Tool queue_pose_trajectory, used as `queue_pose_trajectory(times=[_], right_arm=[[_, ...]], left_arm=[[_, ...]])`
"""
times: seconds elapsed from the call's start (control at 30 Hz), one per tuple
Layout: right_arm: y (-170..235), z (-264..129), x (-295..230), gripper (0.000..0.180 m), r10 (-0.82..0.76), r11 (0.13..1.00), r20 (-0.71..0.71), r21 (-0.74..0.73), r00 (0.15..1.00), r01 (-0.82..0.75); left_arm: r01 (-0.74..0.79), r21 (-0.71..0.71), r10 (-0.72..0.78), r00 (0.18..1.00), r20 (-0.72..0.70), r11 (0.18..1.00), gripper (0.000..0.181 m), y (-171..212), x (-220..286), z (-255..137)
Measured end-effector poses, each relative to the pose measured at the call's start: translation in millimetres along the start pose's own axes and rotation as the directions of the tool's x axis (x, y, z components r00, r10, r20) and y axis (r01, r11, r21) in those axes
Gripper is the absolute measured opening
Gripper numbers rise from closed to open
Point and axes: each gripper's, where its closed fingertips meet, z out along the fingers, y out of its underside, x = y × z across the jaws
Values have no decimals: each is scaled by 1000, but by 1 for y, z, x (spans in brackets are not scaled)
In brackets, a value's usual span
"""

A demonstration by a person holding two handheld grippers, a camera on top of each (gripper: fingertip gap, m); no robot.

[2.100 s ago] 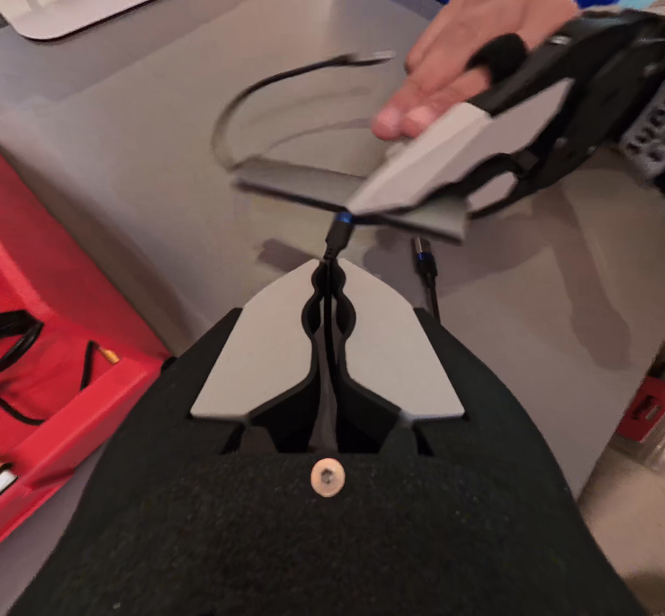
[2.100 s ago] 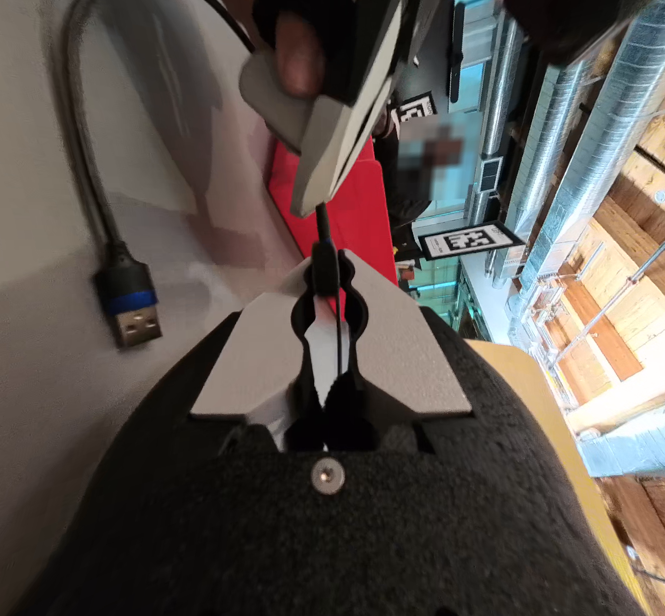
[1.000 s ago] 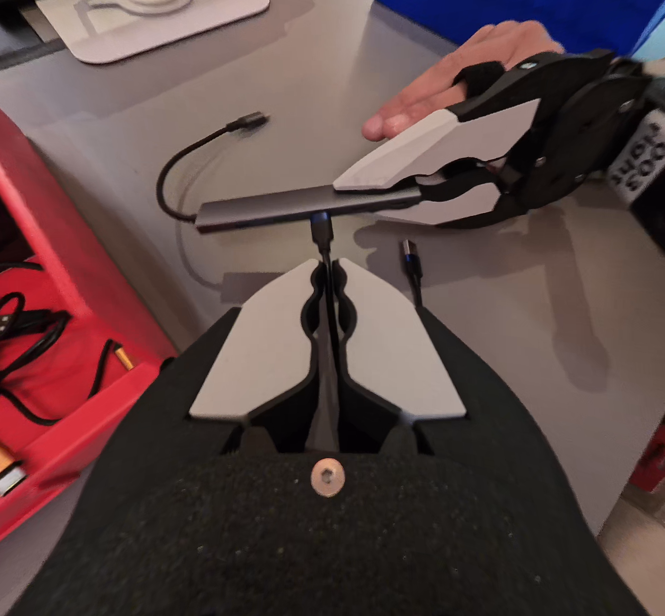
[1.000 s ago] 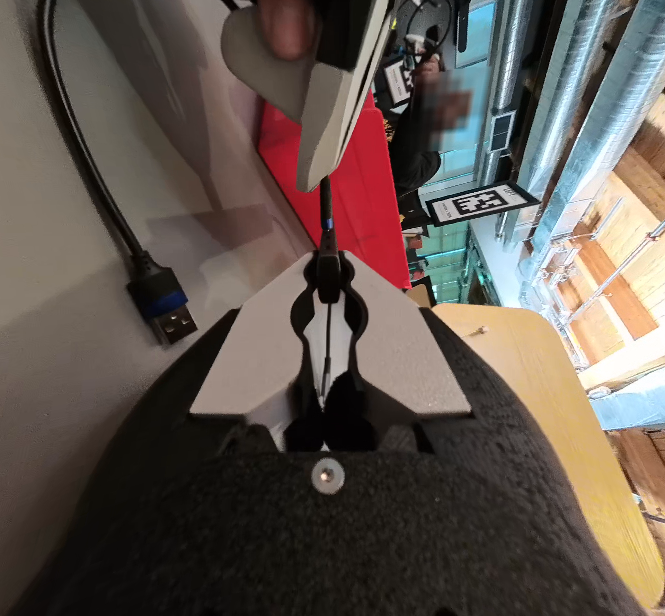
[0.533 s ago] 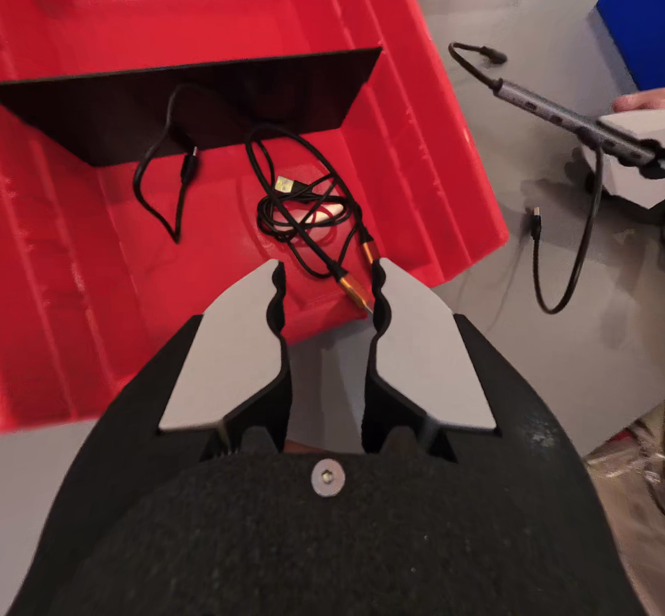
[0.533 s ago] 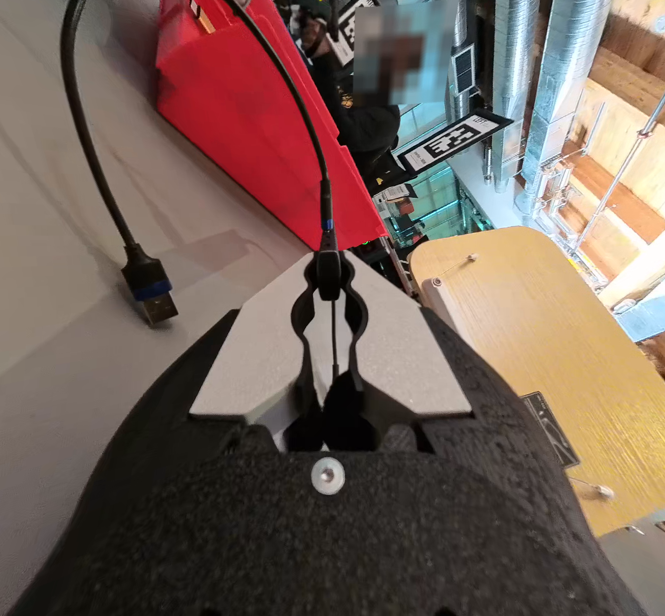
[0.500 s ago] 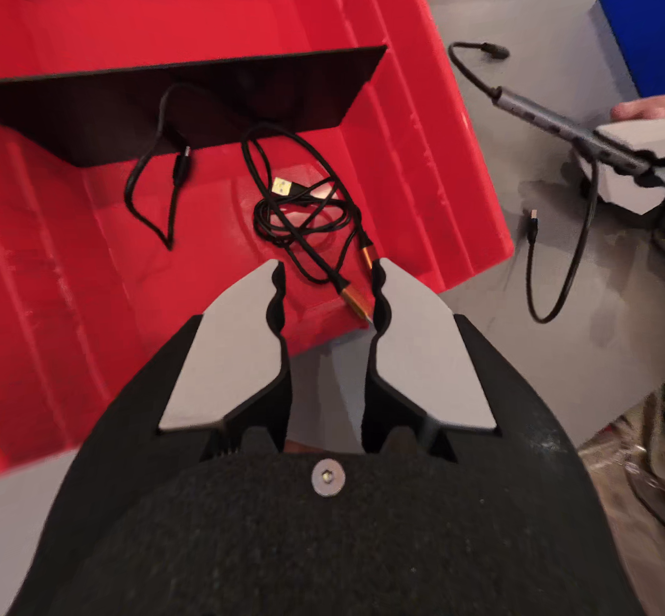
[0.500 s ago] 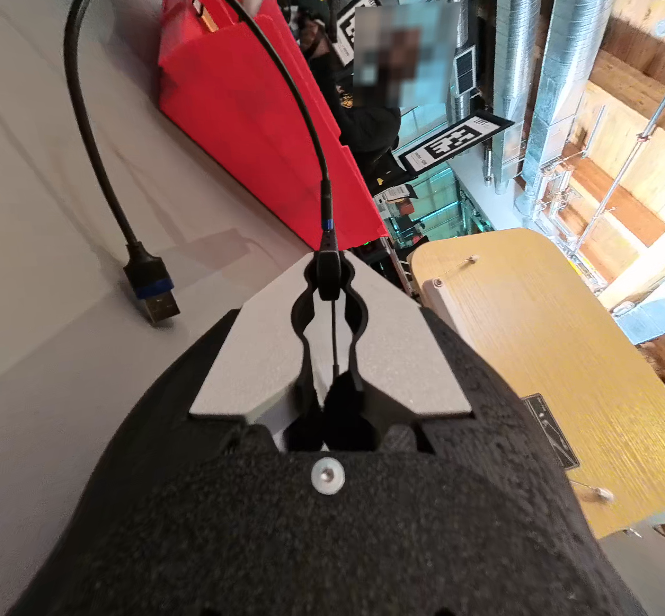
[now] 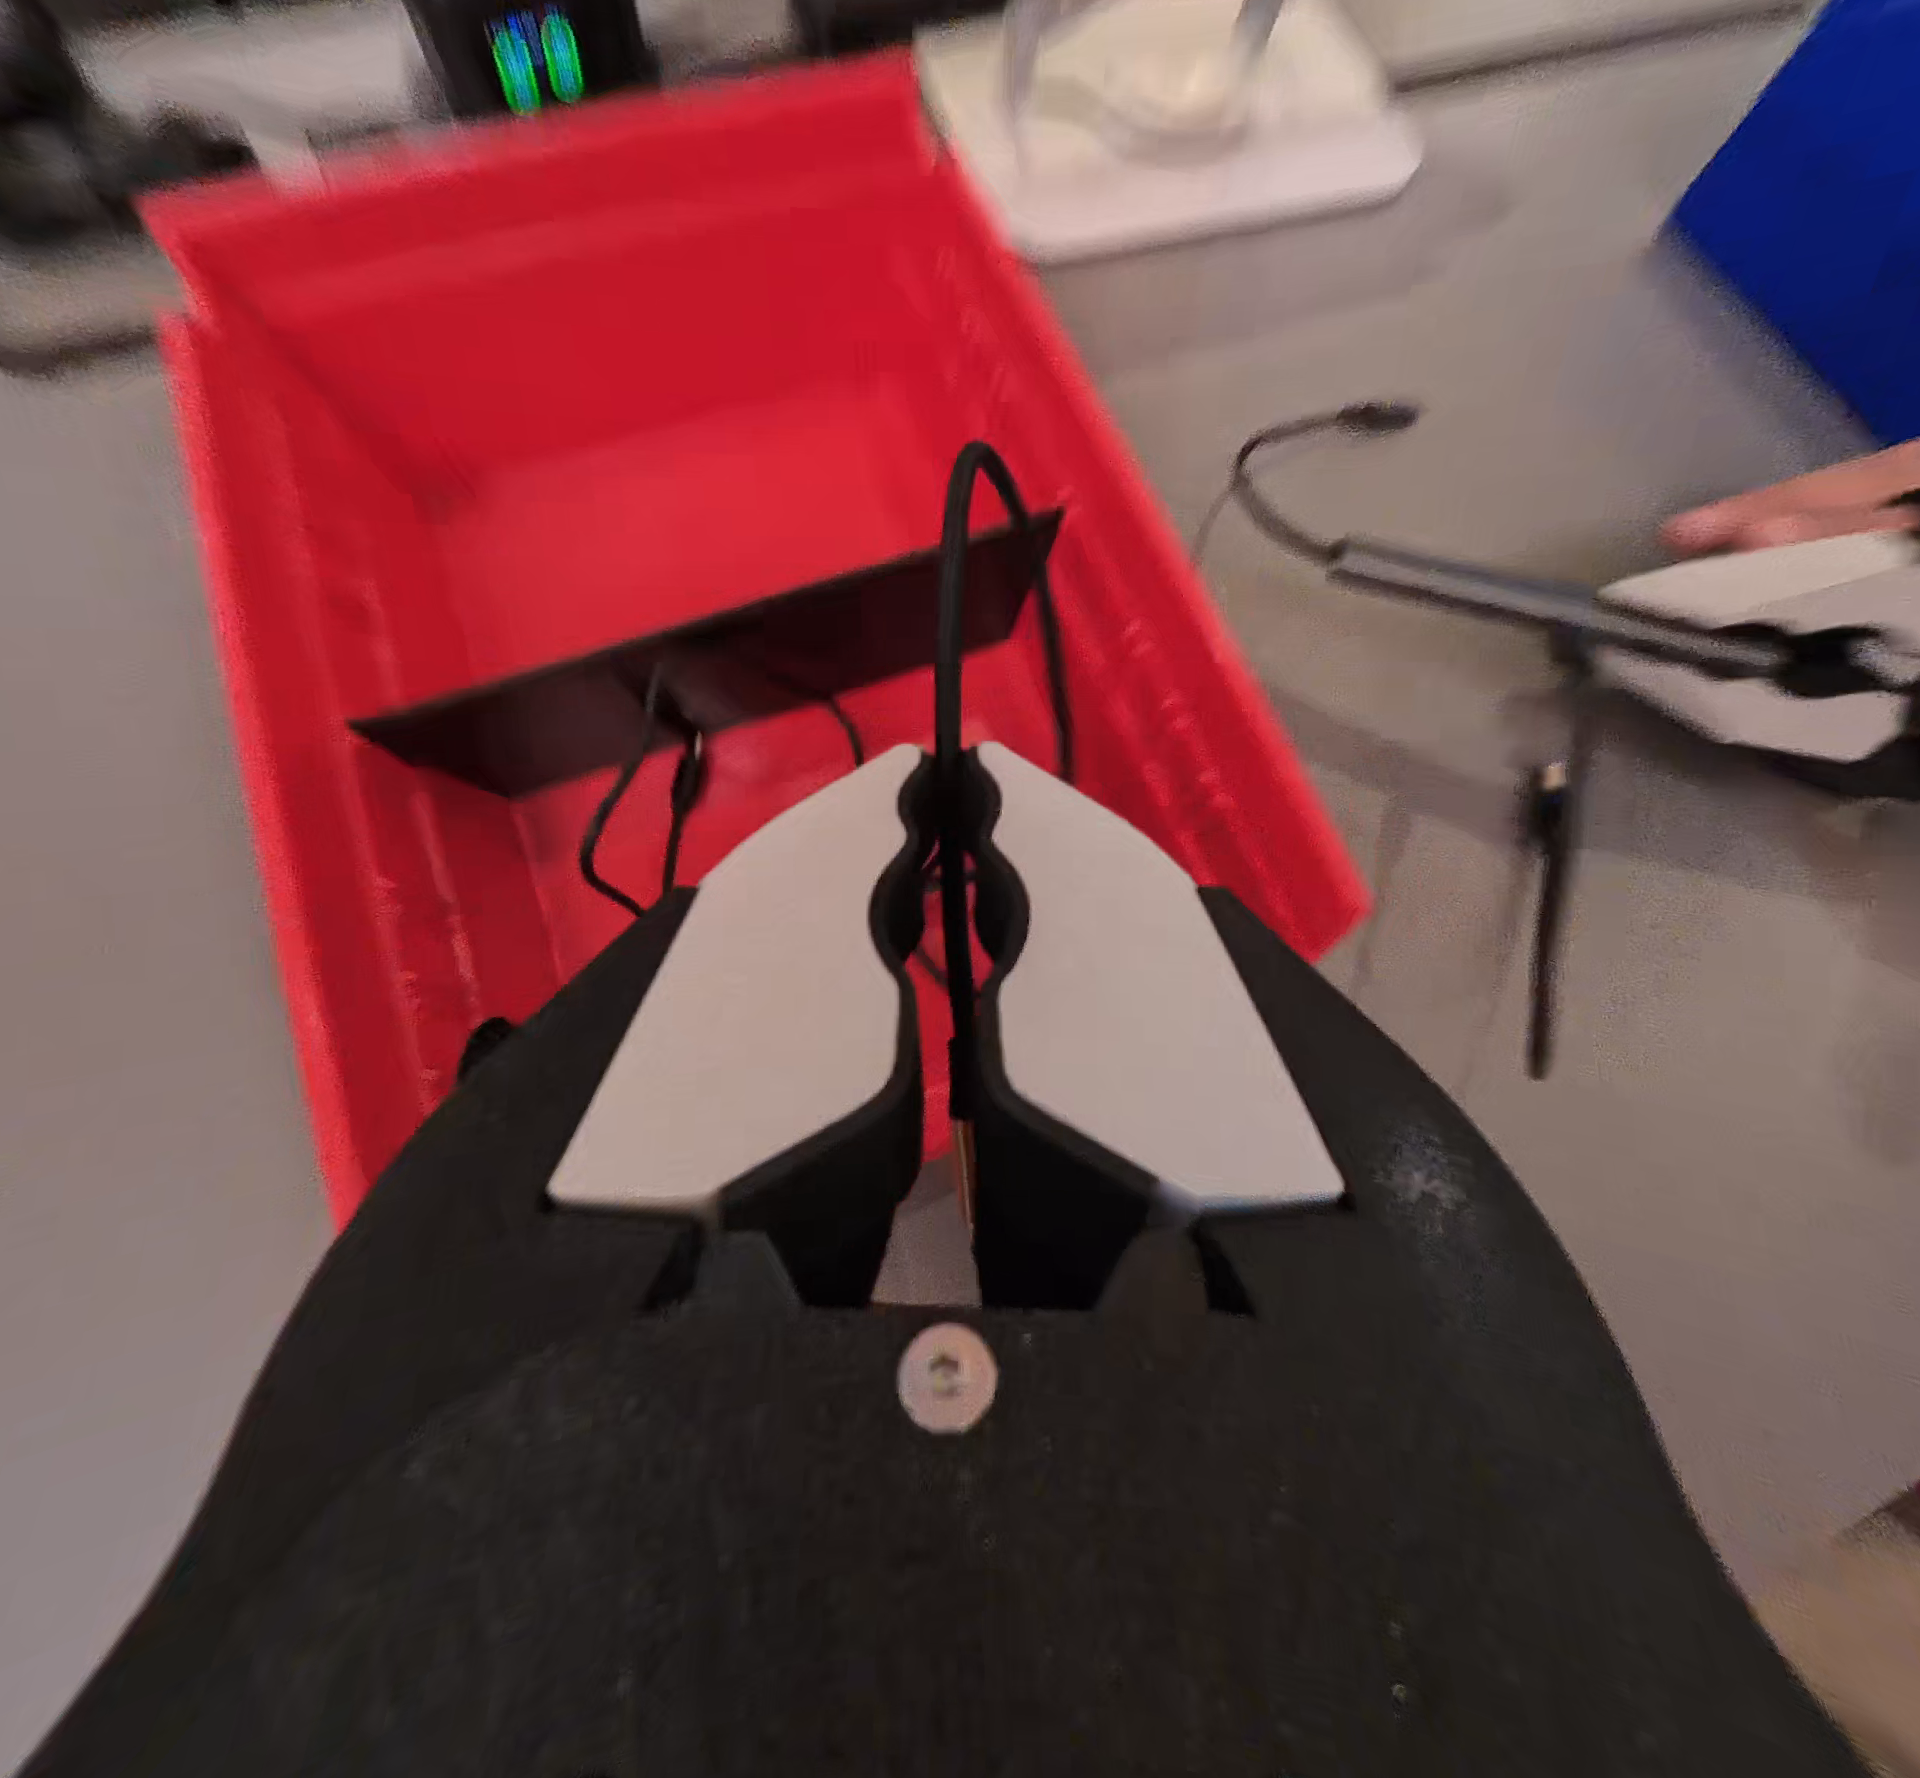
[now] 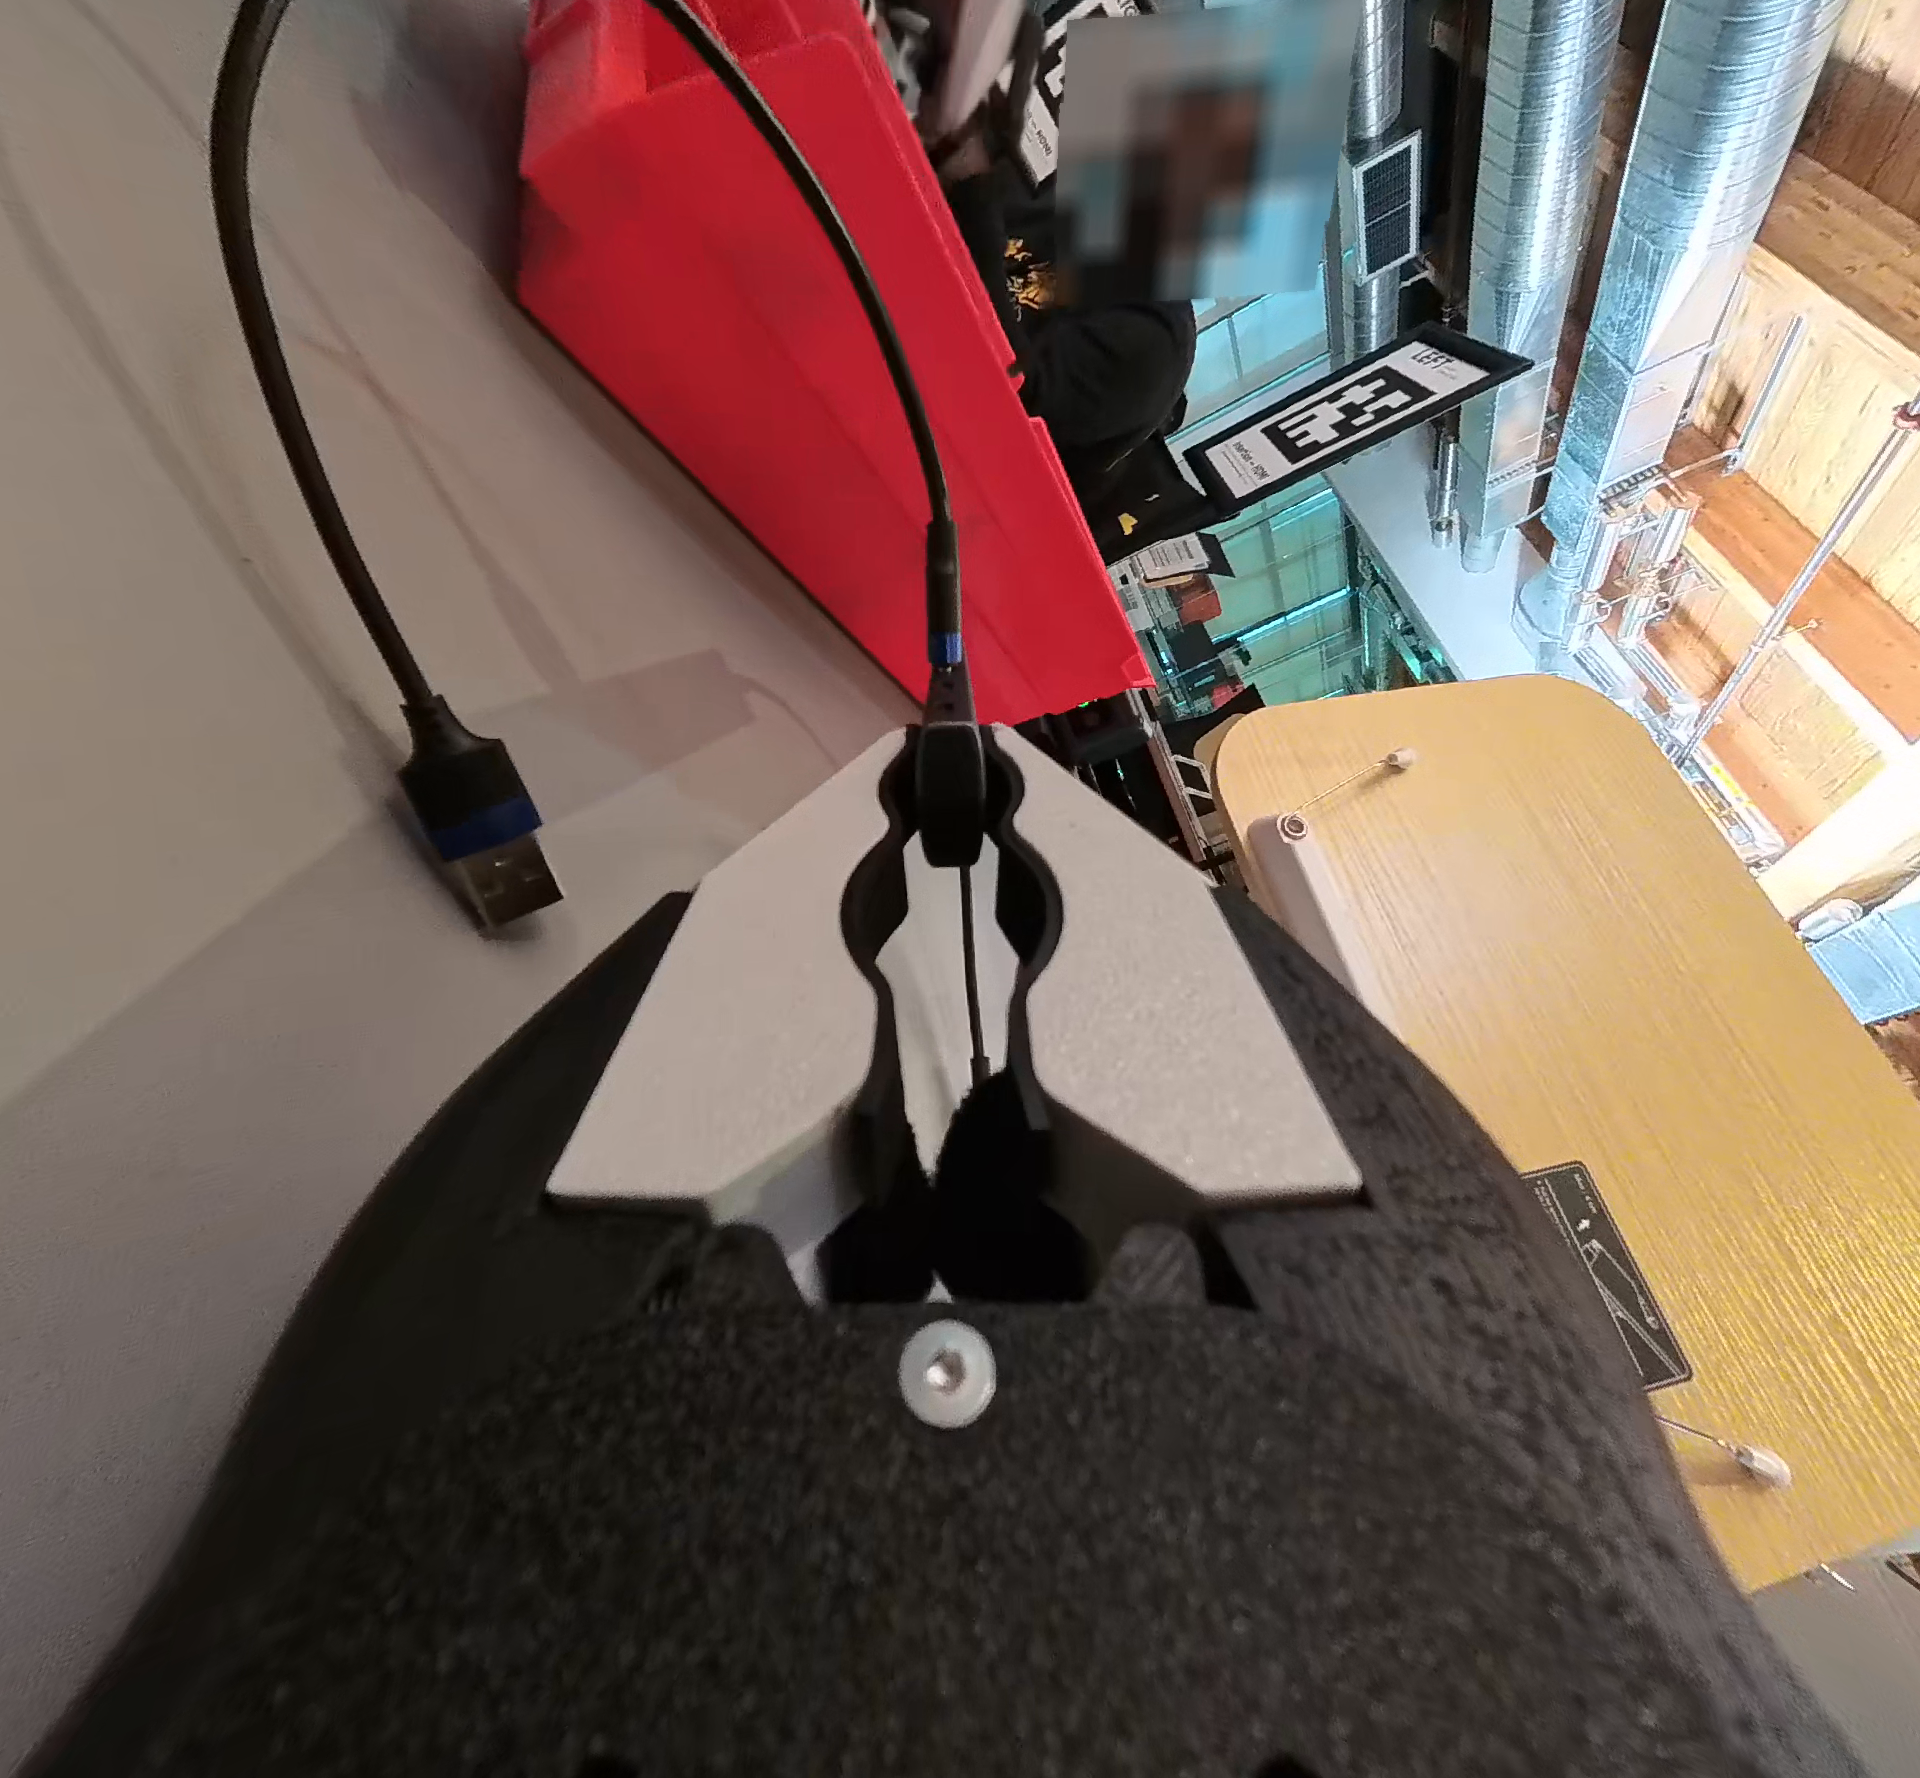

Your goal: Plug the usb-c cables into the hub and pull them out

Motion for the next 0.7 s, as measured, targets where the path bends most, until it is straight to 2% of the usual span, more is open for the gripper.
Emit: queue_pose_trajectory(times=[0.07,0.13,0.23,0.33,0.43,0.5,0.6,0.7], right_arm=[[0,0,0,9,-7,1000,-4,-2,1000,7],[0,1,0,9,-11,1000,-3,-3,1000,11],[-1,1,-1,9,-26,1000,-5,-4,1000,26],[-1,2,-5,9,-44,999,8,-9,999,44],[-1,3,-9,9,-68,998,17,-15,998,69],[-1,3,-10,9,-77,997,20,-14,997,77],[-2,3,-11,9,-81,997,25,-13,996,81],[-2,4,-13,9,-84,996,31,-14,996,85]], left_arm=[[-56,179,55,998,10,982,3,-26,20,-40],[-48,313,52,999,-6,948,4,-41,40,-78],[126,483,-64,988,-142,866,4,-44,69,-119],[353,468,-246,929,-274,810,4,-4,88,-118],[485,365,-470,872,-134,795,3,72,87,-89],[512,375,-547,837,-14,773,3,109,81,-83],[560,434,-641,765,55,706,3,139,76,-85],[574,416,-652,756,60,705,3,150,90,-77]])
